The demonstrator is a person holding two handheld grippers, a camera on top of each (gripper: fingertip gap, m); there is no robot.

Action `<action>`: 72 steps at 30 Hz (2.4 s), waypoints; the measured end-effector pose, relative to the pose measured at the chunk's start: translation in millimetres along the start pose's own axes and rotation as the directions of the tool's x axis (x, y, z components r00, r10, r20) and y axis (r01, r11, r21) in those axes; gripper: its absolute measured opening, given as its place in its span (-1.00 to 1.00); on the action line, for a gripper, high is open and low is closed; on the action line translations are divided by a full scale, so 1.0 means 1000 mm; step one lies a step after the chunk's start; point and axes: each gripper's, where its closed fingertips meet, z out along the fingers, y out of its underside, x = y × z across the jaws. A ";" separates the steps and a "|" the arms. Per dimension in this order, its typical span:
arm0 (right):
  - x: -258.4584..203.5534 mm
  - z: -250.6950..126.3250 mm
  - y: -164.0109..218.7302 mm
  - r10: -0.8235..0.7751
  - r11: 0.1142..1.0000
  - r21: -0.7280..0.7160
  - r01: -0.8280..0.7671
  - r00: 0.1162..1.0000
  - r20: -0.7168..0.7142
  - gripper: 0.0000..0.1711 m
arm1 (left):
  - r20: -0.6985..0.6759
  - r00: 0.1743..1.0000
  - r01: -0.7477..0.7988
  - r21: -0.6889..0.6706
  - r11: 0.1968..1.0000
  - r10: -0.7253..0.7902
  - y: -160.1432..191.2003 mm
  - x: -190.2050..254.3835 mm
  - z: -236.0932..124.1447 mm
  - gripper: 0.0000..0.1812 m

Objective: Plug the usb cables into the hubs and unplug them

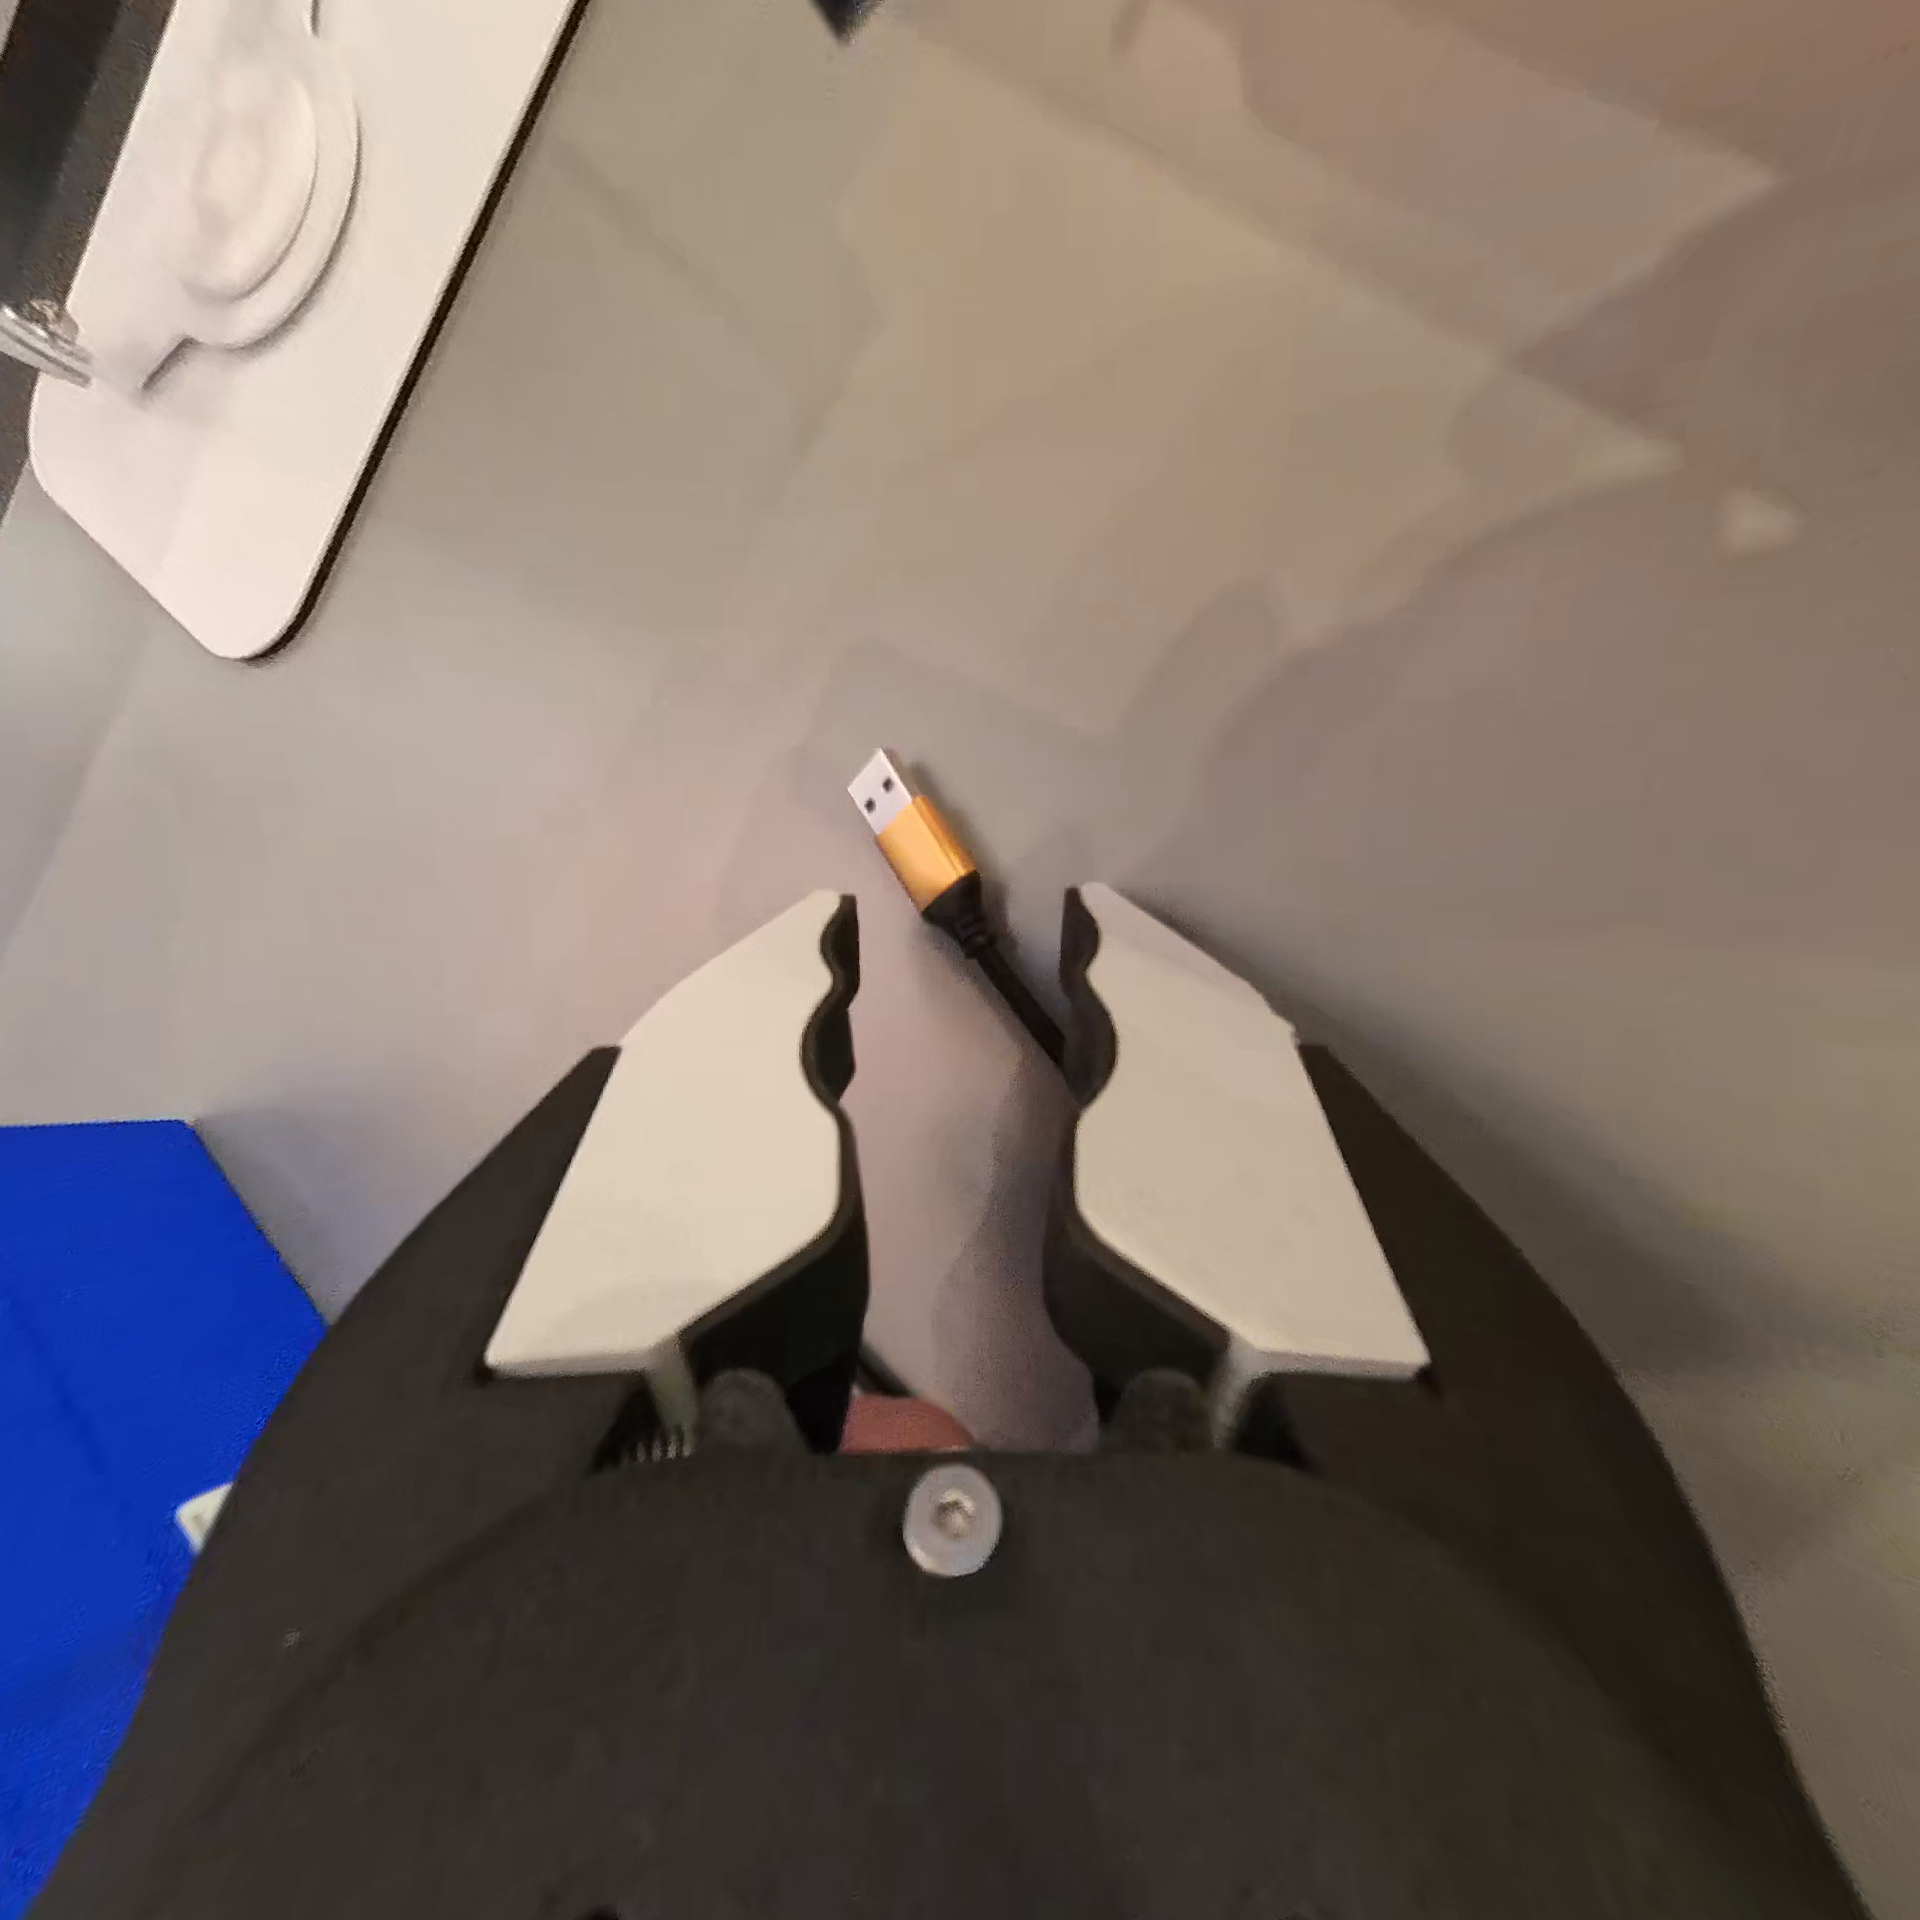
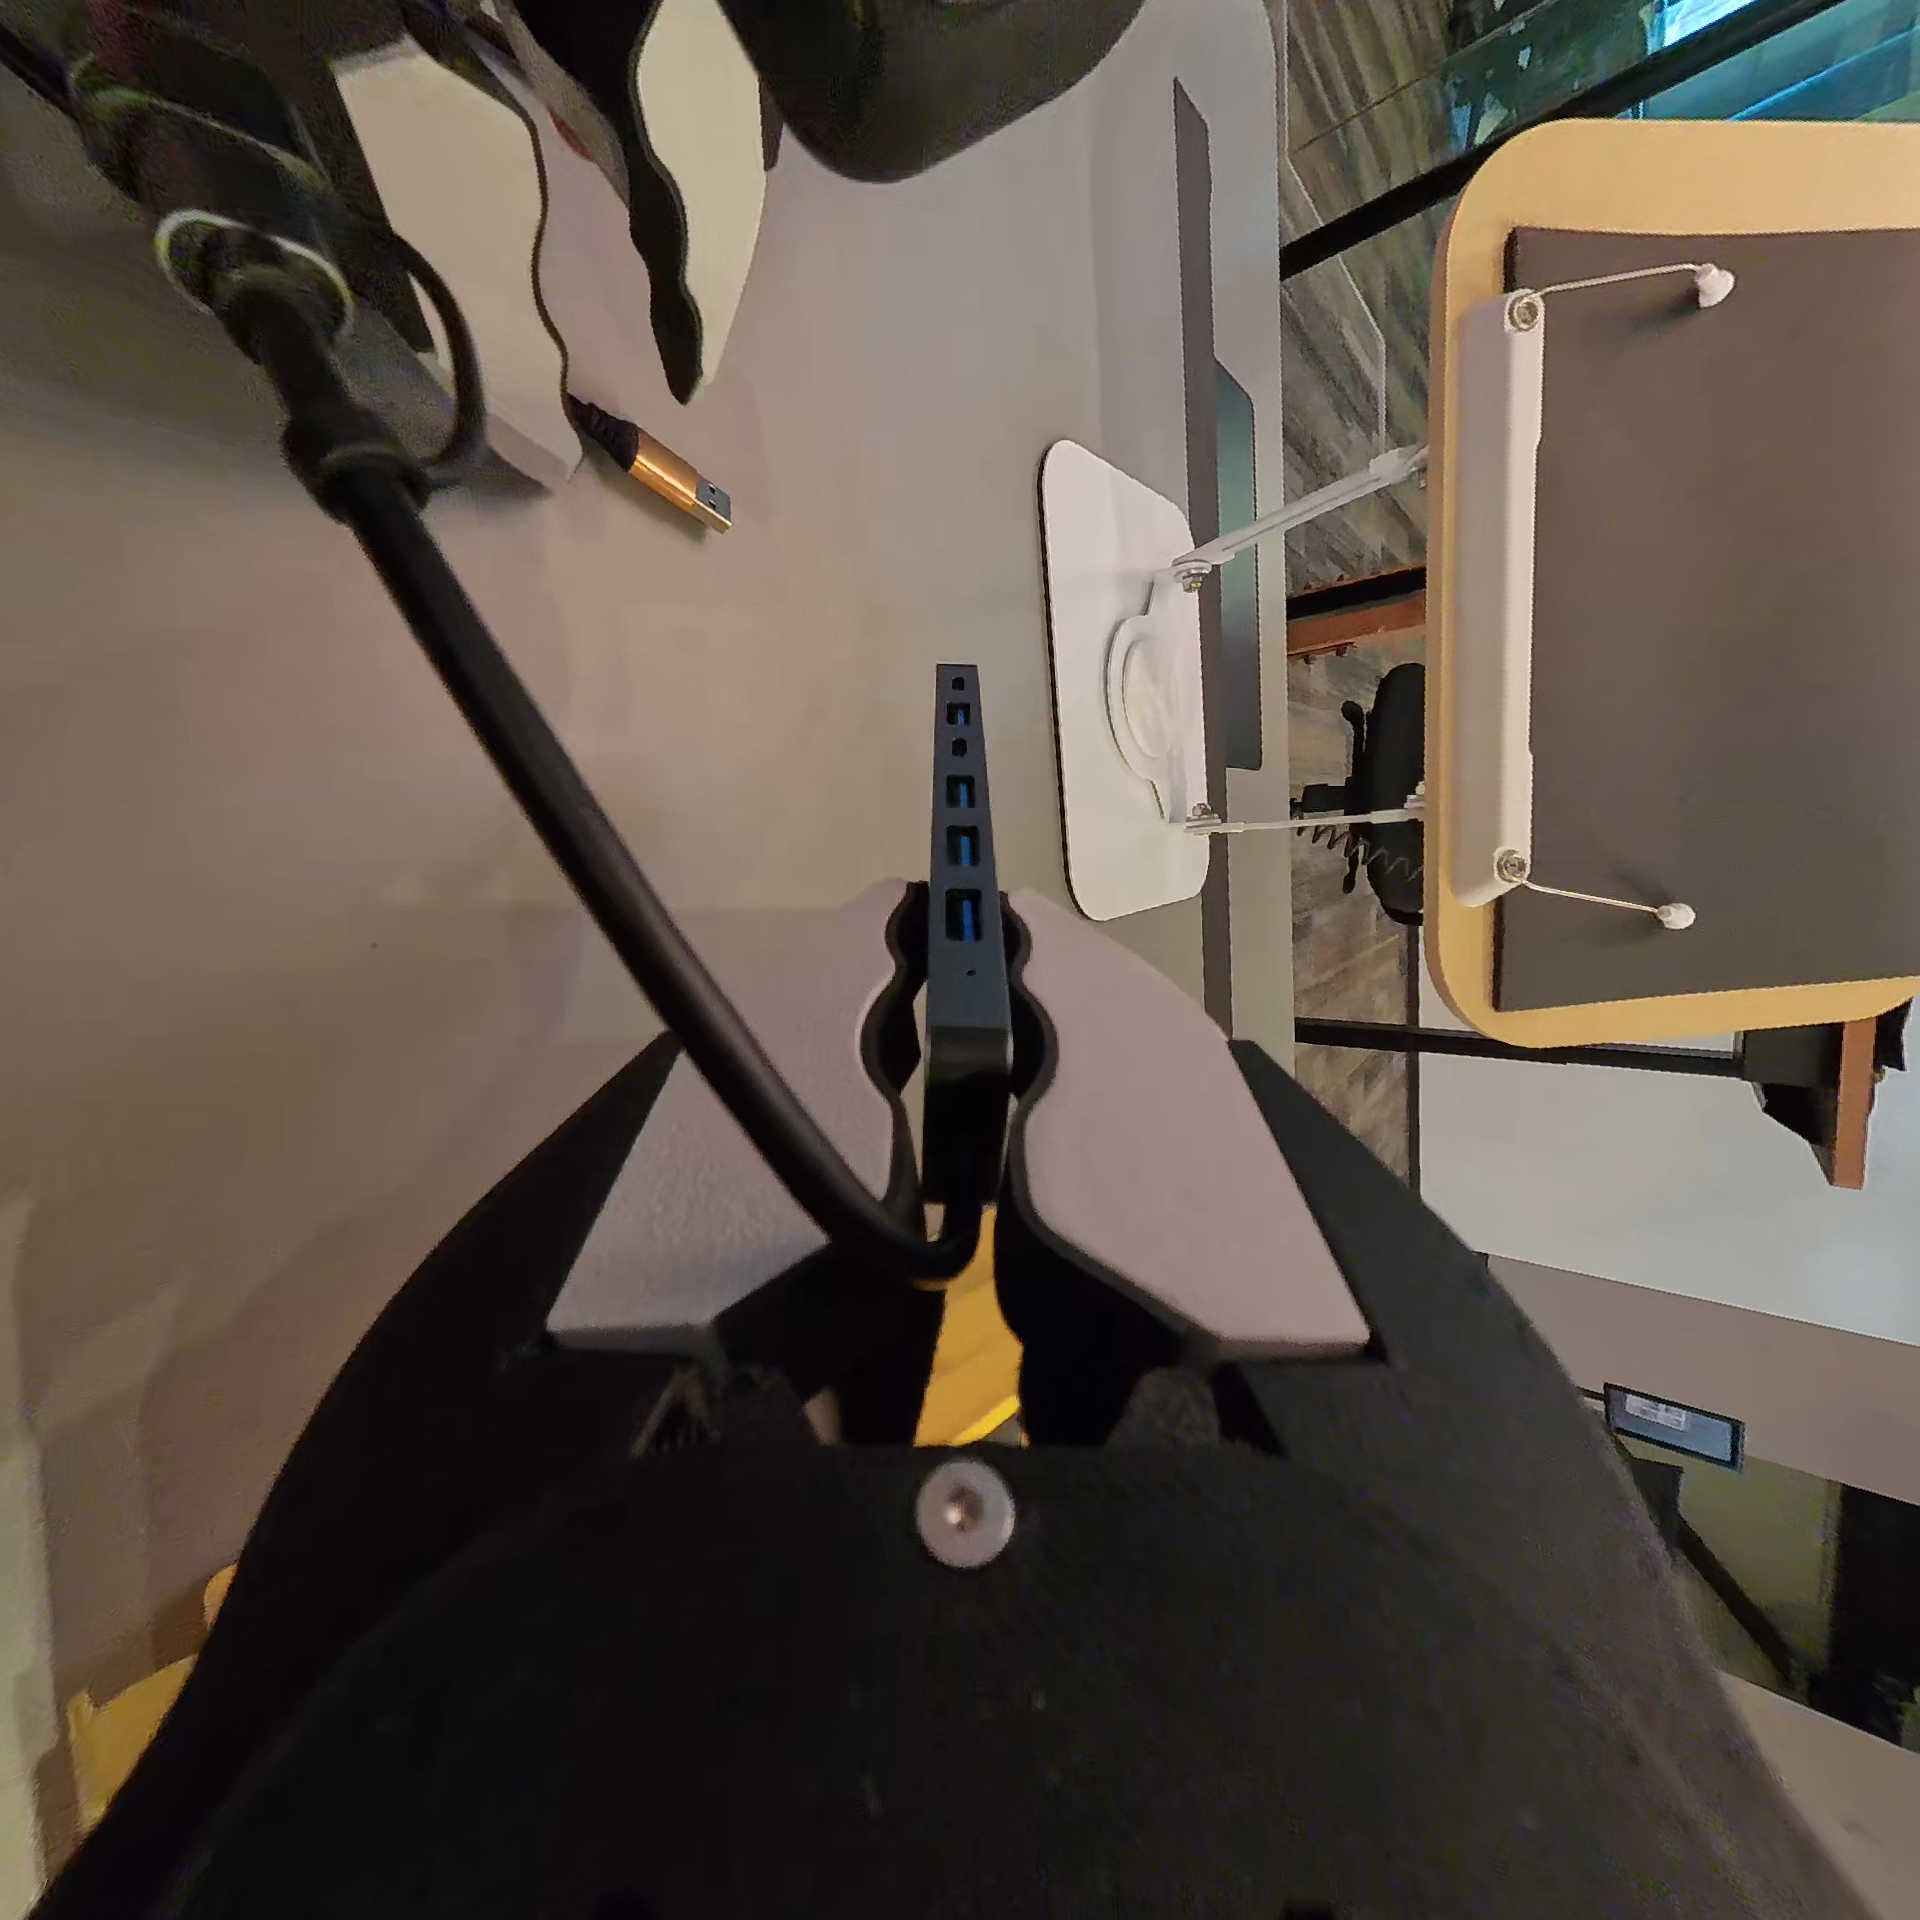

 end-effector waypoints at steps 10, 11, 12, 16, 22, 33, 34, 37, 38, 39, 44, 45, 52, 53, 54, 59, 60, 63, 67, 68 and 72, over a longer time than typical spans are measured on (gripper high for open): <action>0.001 -0.001 0.001 0.014 1.000 0.008 -0.014 1.000 -0.002 -0.88 | 0.003 1.000 0.012 0.005 1.000 -0.012 -0.001 -0.005 0.008 -0.90; 0.001 -0.001 0.001 0.016 1.000 0.009 -0.016 1.000 0.000 -0.88 | -0.021 1.000 0.011 0.028 1.000 -0.010 -0.003 -0.003 0.007 -0.91; 0.001 -0.001 0.001 0.015 1.000 0.010 -0.015 1.000 0.001 -0.88 | -0.030 0.999 0.024 0.029 0.999 -0.023 -0.003 -0.004 0.007 -0.91; -0.001 0.001 0.001 0.006 1.000 0.007 -0.006 1.000 0.009 -0.88 | -0.034 0.999 0.000 0.069 0.998 0.003 -0.008 -0.007 0.001 -0.92; -0.007 0.005 0.002 -0.025 1.000 -0.009 0.025 0.999 0.025 -0.88 | -0.019 0.979 -0.196 0.206 0.959 0.204 -0.043 -0.008 -0.039 -0.92; -0.022 0.014 -0.006 -0.147 0.988 -0.037 0.148 0.988 0.047 -0.88 | 0.084 0.785 -0.614 0.244 0.751 0.614 -0.069 0.024 -0.071 -0.93; -0.024 0.015 -0.007 -0.168 0.984 -0.044 0.170 0.985 0.047 -0.88 | 0.073 0.788 -0.607 0.250 0.754 0.611 -0.069 0.024 -0.071 -0.93; -0.027 0.017 -0.011 -0.209 0.976 -0.050 0.210 0.977 0.041 -0.88 | 0.041 0.787 -0.604 0.254 0.756 0.616 -0.070 0.026 -0.071 -0.93; -0.028 0.017 -0.013 -0.215 0.975 -0.048 0.217 0.976 0.039 -0.88 | 0.030 0.783 -0.609 0.246 0.754 0.622 -0.069 0.026 -0.070 -0.93; -0.029 0.018 -0.015 -0.223 0.973 -0.045 0.224 0.974 0.040 -0.88 | 0.020 0.781 -0.609 0.244 0.755 0.624 -0.068 0.026 -0.069 -0.93; -0.033 0.021 -0.018 -0.261 0.963 -0.064 0.263 0.965 0.038 -0.88 | -0.008 0.774 -0.616 0.224 0.755 0.633 -0.063 0.029 -0.066 -0.92; -0.033 0.022 -0.019 -0.267 0.960 -0.071 0.269 0.963 0.038 -0.88 | -0.012 0.771 -0.619 0.219 0.754 0.636 -0.062 0.029 -0.066 -0.92; -0.030 0.019 -0.025 -0.320 0.943 -0.101 0.318 0.947 -0.005 -0.88 | -0.031 0.799 -0.583 0.203 0.786 0.601 -0.062 0.026 -0.067 -0.92; -0.030 0.019 -0.027 -0.328 0.940 -0.102 0.326 0.945 -0.007 -0.88 | -0.027 0.800 -0.584 0.199 0.787 0.600 -0.061 0.025 -0.067 -0.92; -0.032 0.019 -0.029 -0.329 0.940 -0.094 0.327 0.944 -0.001 -0.88 | -0.024 0.801 -0.583 0.192 0.789 0.598 -0.061 0.024 -0.066 -0.92; -0.031 0.018 -0.034 -0.332 0.940 -0.084 0.330 0.943 -0.011 -0.88 | -0.008 0.806 -0.583 0.170 0.795 0.592 -0.061 0.019 -0.067 -0.93; -0.031 0.017 -0.035 -0.331 0.941 -0.079 0.329 0.944 -0.015 -0.88 | -0.005 0.799 -0.592 0.172 0.788 0.601 -0.061 0.019 -0.068 -0.93; -0.029 0.016 -0.036 -0.328 0.944 -0.055 0.327 0.944 -0.028 -0.88 | 0.013 0.773 -0.627 0.167 0.761 0.634 -0.060 0.020 -0.067 -0.93; -0.027 0.013 -0.038 -0.313 0.950 -0.022 0.313 0.949 -0.041 -0.88 | 0.002 0.779 -0.615 0.195 0.764 0.627 -0.062 0.021 -0.072 -0.93; -0.026 0.012 -0.039 -0.309 0.951 -0.013 0.309 0.950 -0.041 -0.88 | 0.002 0.775 -0.621 0.190 0.761 0.632 -0.062 0.020 -0.073 -0.93; -0.025 0.009 -0.042 -0.286 0.958 0.018 0.287 0.957 -0.042 -0.88 | 0.012 0.757 -0.645 0.172 0.744 0.653 -0.062 0.020 -0.077 -0.93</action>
